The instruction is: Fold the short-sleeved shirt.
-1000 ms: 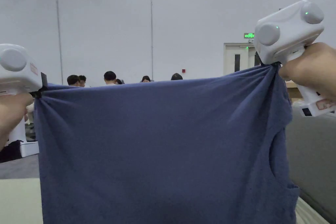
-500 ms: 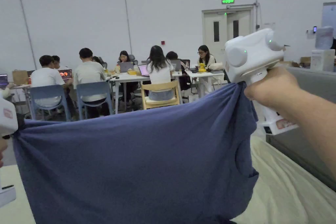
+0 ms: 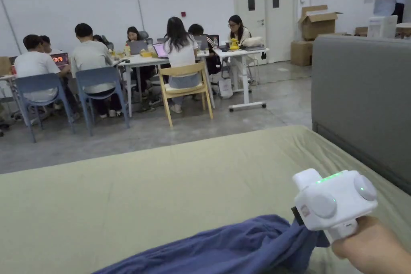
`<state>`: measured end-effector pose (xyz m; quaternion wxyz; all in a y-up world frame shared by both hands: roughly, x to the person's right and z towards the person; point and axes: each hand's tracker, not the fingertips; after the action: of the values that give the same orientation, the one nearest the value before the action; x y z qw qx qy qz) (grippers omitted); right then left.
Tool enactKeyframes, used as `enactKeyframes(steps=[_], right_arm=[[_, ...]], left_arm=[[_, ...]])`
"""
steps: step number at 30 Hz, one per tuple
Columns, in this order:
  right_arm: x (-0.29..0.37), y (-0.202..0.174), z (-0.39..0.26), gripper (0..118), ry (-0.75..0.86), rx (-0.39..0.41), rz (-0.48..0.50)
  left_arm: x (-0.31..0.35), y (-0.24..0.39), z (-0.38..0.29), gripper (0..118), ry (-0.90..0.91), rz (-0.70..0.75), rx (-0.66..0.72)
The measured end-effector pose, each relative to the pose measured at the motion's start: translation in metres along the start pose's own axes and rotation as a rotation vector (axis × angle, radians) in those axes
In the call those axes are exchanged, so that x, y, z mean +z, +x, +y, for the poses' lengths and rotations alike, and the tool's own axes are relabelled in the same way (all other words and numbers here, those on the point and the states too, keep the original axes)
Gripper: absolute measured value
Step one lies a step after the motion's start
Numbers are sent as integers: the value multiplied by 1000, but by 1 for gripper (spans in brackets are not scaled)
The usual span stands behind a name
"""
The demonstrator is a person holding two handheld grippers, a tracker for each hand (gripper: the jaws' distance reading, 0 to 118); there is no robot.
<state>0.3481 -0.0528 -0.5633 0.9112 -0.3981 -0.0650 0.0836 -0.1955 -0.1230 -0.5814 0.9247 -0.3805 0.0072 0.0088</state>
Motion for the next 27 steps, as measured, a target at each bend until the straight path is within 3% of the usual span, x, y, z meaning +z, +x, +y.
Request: enactKeyframes(steps=[5,10,14,17,27], right_arm=[[36,14,-93,4,-110,-113,78],[76,-1,-172,4,-112,-79,73],[91,-12,-224,4,-175,-56,61],[92,-10,-252,4,-239,-99,64],[54,-15,-292,4,-404,-79,49]], left_arm=[[59,-23,-76,0,-62,19,-132],[106,-43,-121,0,-96,2,-51],[127,-48,-142,0,-124,-12,-72],[130,-51,-158,0,-151,-17,-82],[83,-53,-205,0,-427,0,-67]])
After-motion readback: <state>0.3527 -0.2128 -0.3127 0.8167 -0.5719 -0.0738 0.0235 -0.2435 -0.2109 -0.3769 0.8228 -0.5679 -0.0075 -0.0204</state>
